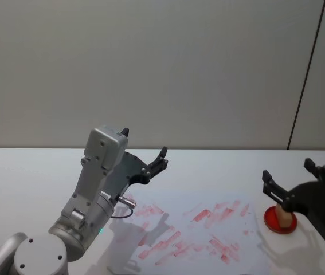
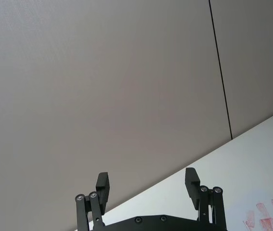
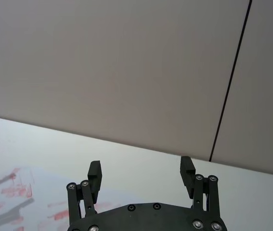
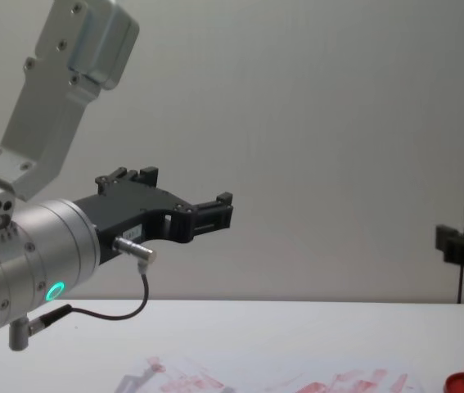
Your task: Use the one hand to pick up the stamp and affix it onto the A4 paper.
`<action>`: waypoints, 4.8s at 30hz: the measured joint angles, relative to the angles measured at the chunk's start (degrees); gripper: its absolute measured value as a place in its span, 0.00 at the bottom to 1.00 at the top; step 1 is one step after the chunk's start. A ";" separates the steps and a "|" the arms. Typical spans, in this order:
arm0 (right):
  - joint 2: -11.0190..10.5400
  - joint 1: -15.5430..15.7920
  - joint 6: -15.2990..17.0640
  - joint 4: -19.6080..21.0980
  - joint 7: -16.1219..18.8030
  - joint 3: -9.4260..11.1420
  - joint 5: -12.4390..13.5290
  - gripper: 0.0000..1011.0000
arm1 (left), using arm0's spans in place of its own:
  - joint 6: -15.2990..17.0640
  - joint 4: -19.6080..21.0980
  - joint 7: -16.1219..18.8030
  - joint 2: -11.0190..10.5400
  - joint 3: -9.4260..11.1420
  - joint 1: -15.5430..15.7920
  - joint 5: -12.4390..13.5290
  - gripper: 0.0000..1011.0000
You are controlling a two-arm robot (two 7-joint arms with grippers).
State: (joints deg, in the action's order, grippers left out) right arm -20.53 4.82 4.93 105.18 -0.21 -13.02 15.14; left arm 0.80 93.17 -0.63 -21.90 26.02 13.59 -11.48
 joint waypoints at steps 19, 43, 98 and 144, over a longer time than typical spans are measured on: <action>1.68 1.33 9.09 0.39 -5.79 -0.11 -0.96 0.99 | 0.00 0.00 0.00 0.00 0.00 0.00 0.00 0.99; 5.72 -2.58 16.41 -6.84 -6.96 -0.22 -1.13 0.99 | 0.00 0.00 0.00 0.00 0.00 0.00 0.00 0.99; 7.13 -4.71 17.21 -11.04 -5.55 0.18 -3.48 0.21 | 0.00 0.00 0.00 0.00 0.00 0.00 0.00 0.99; 7.42 -8.03 23.15 -8.57 17.34 -3.51 -8.74 0.21 | 0.00 0.00 0.00 0.00 0.00 0.00 0.00 0.99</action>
State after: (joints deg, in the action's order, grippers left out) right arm -13.11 -3.22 28.08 96.62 17.13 -16.53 6.41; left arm 0.80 93.18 -0.62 -21.89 26.02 13.59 -11.48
